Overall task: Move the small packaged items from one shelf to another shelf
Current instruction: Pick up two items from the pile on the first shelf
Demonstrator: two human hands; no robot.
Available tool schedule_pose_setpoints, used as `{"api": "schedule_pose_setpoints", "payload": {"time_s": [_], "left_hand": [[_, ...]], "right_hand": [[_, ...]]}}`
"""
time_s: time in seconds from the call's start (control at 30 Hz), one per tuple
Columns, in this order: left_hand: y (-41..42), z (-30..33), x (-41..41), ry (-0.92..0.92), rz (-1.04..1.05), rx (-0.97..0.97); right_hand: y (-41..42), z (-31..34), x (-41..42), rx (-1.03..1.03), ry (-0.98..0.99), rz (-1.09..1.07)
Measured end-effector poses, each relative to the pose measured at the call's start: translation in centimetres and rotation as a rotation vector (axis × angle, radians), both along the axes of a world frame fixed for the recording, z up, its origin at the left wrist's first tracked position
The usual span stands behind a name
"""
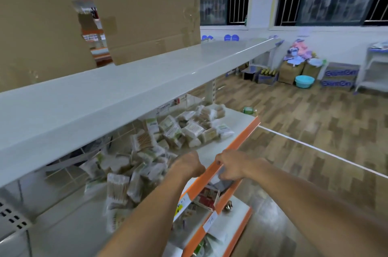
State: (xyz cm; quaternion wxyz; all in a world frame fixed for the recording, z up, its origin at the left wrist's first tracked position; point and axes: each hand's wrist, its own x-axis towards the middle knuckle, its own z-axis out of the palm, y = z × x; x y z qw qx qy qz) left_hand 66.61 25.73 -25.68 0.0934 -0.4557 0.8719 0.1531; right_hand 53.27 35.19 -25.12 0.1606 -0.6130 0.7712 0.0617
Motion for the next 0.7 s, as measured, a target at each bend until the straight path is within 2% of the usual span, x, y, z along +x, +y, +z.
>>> {"api": "schedule_pose_setpoints", "payload": {"time_s": [0.13, 0.33, 0.7], "left_hand": [[-2.7, 0.1, -3.8, 0.024, 0.0, 0.027], [-6.4, 0.0, -7.2, 0.032, 0.042, -0.039], [-8.2, -1.8, -10.2, 0.046, 0.138, -0.141]], "right_hand": [[-2.8, 0.2, -3.7, -0.009, 0.047, 0.007], [-7.6, 0.8, -7.3, -0.017, 0.08, 0.05], [-14.3, -1.6, -11.3, -0.028, 0.071, 0.248]]}}
